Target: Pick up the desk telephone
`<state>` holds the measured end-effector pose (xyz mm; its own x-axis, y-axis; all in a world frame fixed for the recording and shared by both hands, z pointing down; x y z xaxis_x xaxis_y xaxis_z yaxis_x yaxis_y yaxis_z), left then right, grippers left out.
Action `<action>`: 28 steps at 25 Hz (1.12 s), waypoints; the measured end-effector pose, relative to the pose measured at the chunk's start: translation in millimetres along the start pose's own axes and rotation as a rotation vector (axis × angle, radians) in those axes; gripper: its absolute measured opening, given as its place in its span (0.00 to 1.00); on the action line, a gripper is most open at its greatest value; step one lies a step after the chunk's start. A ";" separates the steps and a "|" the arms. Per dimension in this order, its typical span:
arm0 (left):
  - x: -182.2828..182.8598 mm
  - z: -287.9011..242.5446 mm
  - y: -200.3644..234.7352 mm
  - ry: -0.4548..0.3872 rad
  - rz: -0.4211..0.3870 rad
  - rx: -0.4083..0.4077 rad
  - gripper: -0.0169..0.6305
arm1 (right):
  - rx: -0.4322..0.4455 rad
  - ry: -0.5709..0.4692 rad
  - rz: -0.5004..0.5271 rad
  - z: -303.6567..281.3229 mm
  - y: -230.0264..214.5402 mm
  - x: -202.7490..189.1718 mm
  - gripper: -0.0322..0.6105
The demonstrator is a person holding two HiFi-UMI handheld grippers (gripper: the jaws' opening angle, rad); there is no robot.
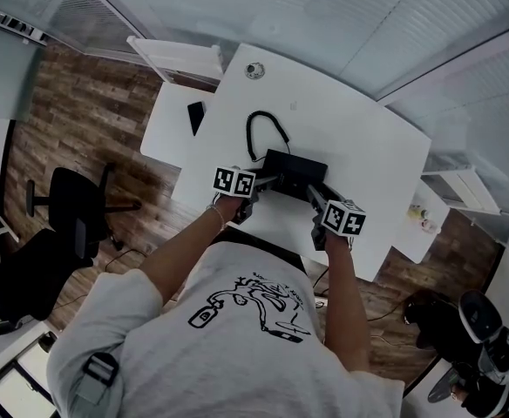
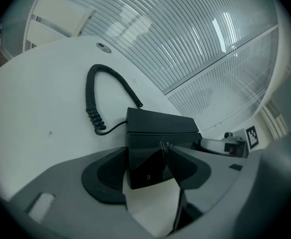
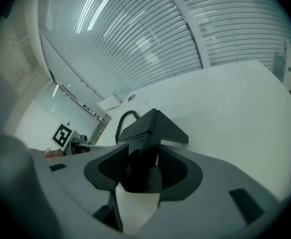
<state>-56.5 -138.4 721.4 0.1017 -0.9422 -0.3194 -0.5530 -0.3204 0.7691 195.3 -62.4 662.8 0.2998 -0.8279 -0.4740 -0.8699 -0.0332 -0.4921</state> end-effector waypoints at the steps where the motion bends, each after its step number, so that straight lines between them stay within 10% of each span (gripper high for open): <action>1: 0.5 0.6 -1.2 -0.005 0.004 -0.002 0.41 | 0.003 -0.006 -0.004 1.2 0.6 1.8 0.33; 28: 46.9 83.9 -108.1 -0.104 -0.114 0.026 0.39 | 0.126 -0.168 0.002 91.2 54.1 57.8 0.33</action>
<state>-61.3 -139.8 576.9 0.0796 -0.8840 -0.4607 -0.5641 -0.4210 0.7104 201.3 -61.0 542.2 0.3686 -0.7227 -0.5846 -0.8175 0.0474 -0.5740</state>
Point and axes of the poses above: the fingertips, and each gripper's own axes: z backward along the fingers, y to its left, x out of its top, the point moved 10 cm from there along z, backward along the fingers, and after that the axes turned 4 degrees about -x, right-handed, at the moved point
